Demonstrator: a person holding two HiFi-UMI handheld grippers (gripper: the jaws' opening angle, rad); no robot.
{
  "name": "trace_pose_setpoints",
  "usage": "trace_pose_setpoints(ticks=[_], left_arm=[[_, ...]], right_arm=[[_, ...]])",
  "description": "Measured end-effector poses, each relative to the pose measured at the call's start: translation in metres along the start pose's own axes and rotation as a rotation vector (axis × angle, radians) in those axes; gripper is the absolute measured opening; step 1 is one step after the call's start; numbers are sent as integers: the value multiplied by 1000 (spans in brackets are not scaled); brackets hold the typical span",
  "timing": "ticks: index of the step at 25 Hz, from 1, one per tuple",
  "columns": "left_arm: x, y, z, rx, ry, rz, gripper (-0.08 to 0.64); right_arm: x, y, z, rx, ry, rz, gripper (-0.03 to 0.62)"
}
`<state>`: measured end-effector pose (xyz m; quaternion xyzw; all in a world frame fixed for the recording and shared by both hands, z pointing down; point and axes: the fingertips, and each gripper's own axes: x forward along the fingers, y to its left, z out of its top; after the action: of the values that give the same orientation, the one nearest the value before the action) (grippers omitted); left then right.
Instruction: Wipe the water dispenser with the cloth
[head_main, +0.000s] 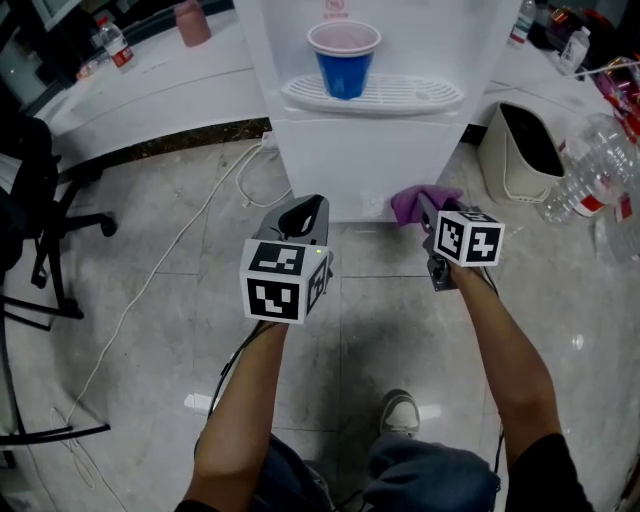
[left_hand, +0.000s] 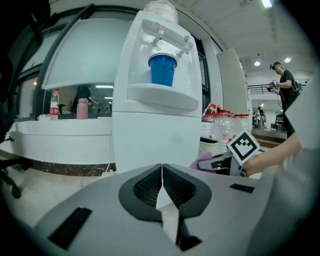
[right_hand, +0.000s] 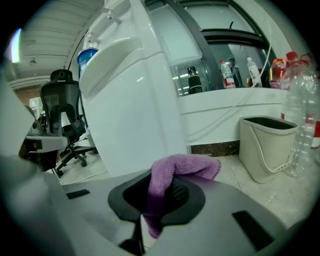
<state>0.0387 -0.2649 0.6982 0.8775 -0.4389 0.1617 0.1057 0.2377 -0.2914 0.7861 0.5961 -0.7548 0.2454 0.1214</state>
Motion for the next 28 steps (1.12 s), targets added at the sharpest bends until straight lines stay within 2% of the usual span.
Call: trace_pose_setpoints(ticks=[4, 7, 12, 20, 28], left_arm=[[-1, -13, 31, 5, -22, -3, 28], [-4, -26, 57, -21, -8, -35, 28], [-30, -53, 109, -19, 28, -66, 28], [-86, -56, 201, -27, 93, -38, 28], [-138, -63, 301, -45, 122, 9, 28]], right_arm=[[-23, 22, 23, -42, 1, 38, 41], [-46, 36, 48, -58, 9, 50, 40], [-94, 56, 97, -50, 25, 63, 40], [-162, 106, 200, -31, 18, 110, 40], [-232, 149, 311, -94, 2, 166, 41]])
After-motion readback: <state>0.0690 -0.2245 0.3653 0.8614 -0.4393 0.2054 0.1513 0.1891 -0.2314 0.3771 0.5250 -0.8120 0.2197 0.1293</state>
